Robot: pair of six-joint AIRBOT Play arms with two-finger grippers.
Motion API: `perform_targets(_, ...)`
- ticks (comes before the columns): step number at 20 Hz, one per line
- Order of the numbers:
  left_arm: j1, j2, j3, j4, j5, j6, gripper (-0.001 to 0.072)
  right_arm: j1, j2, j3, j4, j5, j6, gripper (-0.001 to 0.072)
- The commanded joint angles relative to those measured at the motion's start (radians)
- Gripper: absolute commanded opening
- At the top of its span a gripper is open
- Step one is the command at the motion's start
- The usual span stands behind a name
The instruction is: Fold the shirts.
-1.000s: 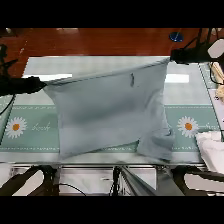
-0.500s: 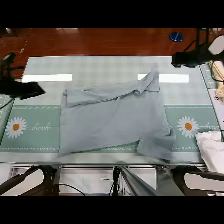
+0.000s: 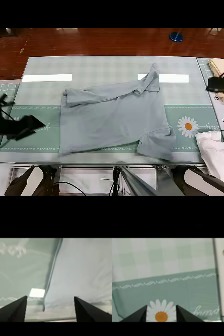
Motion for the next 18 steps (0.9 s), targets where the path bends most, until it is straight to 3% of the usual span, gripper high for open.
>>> perform_targets(1, -0.081, 0.035, -0.169, -0.028, -0.058, 0.019, 0.0681, -0.119, 0.031, -0.165, 0.187, 0.024, -0.078, 0.0427)
perform_targets(4, -0.136, 0.013, -0.165, -0.028, -0.058, 0.04, 0.0676, -0.132, 0.031, -0.227, 0.203, 0.005, -0.096, 0.0428)
perform_targets(5, -0.136, -0.008, -0.165, -0.003, -0.057, 0.04, 0.0652, -0.132, 0.031, -0.238, 0.203, -0.005, -0.1, 0.0427)
perform_targets(6, -0.136, -0.032, -0.165, 0.051, -0.047, 0.04, 0.0581, -0.132, 0.031, -0.245, 0.203, -0.014, -0.1, 0.0427)
perform_targets(8, -0.137, -0.086, -0.165, 0.085, -0.011, 0.04, 0.0579, -0.132, 0.031, -0.245, 0.203, -0.034, -0.103, 0.0427)
perform_targets(18, -0.138, -0.352, -0.165, -0.057, 0.09, 0.122, 0.058, -0.132, 0.031, -0.244, 0.202, -0.024, -0.108, 0.0426)
